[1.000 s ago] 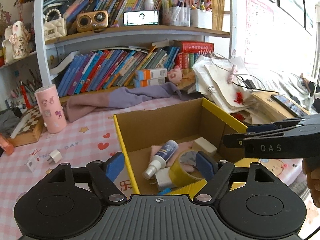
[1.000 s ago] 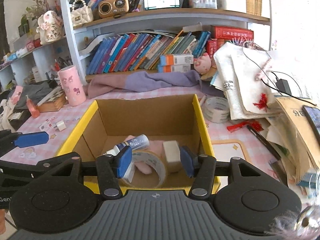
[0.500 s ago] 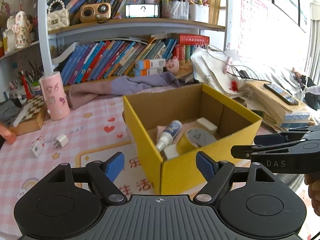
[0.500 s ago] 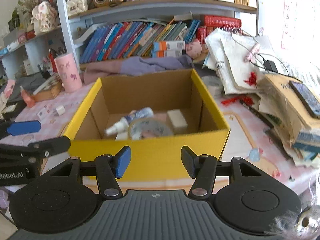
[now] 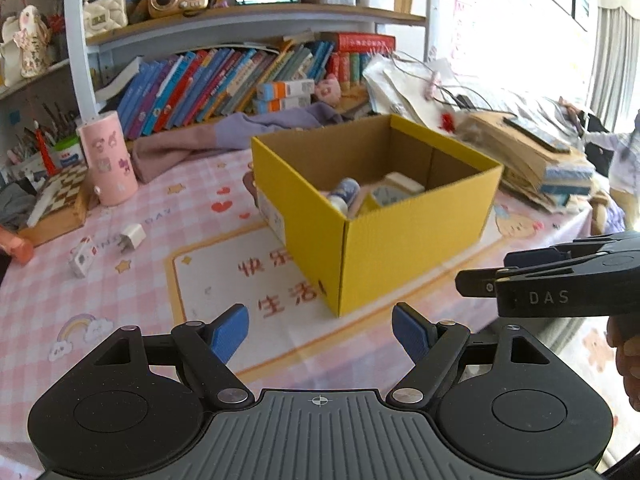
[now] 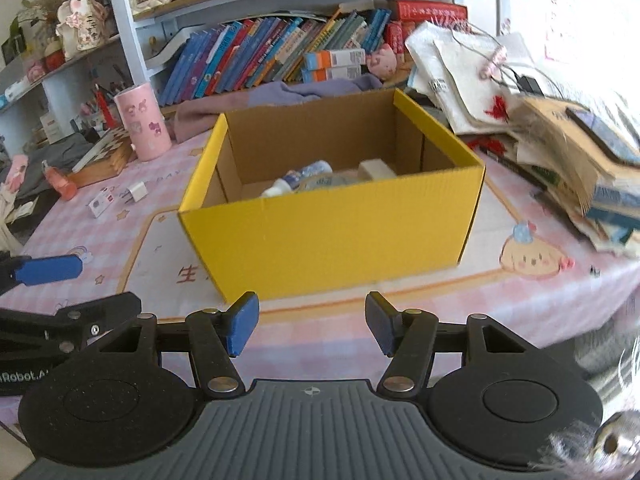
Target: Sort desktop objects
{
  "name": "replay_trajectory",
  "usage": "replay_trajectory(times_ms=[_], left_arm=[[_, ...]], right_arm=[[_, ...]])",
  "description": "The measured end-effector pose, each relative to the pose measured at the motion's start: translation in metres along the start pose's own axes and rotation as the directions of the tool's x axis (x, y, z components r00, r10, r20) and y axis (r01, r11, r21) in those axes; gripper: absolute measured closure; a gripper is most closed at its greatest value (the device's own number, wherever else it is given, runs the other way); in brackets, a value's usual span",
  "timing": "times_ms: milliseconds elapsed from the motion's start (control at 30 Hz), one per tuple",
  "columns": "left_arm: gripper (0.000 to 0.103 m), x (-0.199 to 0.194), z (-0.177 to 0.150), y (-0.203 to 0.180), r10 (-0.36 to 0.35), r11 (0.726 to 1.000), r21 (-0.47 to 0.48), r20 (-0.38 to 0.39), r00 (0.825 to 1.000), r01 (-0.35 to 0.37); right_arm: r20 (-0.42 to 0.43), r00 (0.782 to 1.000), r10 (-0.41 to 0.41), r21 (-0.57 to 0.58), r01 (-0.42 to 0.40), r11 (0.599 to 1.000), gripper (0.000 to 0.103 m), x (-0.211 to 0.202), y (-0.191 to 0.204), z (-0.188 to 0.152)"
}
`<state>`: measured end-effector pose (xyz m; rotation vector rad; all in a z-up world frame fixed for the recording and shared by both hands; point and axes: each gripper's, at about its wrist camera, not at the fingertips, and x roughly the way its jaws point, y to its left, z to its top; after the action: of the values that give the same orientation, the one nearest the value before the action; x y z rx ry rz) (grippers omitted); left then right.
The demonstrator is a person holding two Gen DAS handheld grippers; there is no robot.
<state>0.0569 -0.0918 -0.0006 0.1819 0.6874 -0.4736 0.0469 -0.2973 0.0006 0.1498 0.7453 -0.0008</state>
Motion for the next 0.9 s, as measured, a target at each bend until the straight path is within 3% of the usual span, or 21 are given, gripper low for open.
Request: replay_trajectory(times_ms=[433, 900], left_arm=[[0.022, -0.029, -0.031, 0.023, -0.020, 0.999, 0.038, -0.029, 0.999, 0.021], [0.022, -0.060, -0.060, 0.062, 0.049, 0.999, -0.018, -0.035, 0.998, -0.050]], right_arm=[[-0.029, 1.000, 0.011, -0.005, -0.011, 1.000, 0.045, -0.012, 0.050, -0.034], [-0.071, 0.992, 0.102, -0.051, -0.105, 0.993, 0.044, -0.006, 0.108, -0.052]])
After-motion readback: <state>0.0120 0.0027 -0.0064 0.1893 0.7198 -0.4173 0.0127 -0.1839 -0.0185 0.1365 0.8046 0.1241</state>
